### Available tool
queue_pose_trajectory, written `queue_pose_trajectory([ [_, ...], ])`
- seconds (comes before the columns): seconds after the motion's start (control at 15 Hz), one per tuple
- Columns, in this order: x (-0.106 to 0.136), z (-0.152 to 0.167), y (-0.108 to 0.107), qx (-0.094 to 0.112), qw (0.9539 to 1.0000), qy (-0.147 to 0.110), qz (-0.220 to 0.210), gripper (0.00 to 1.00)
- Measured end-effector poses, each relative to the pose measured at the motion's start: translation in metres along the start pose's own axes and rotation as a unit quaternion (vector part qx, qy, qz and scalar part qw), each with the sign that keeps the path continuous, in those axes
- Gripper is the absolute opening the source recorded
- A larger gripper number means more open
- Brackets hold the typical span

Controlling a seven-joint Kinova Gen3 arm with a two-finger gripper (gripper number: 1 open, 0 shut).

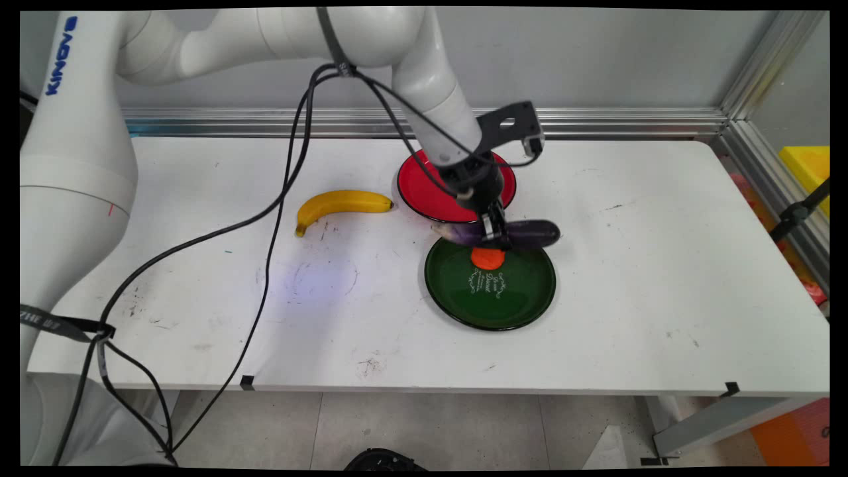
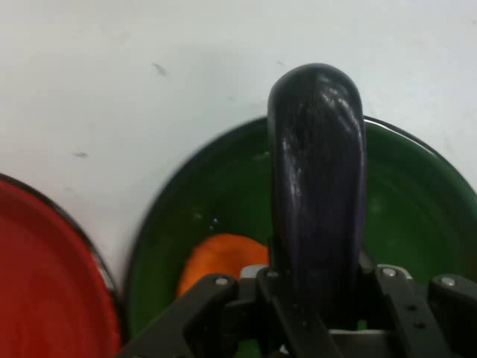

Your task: Place the picked object on the green plate

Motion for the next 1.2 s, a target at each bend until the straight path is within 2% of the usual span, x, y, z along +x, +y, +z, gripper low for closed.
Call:
queue_pose_trajectory([
  [0.2, -0.009, 0.006, 0.02, 0.0, 1.0, -0.002, -0.001, 0.0],
  [0.6, -0.023, 0.021, 0.045, 0.006, 1.0, 0.0, -0.002, 0.0],
  [1.2, -0.036, 0.042, 0.055, 0.015, 0.9999, 0.004, 0.001, 0.0],
])
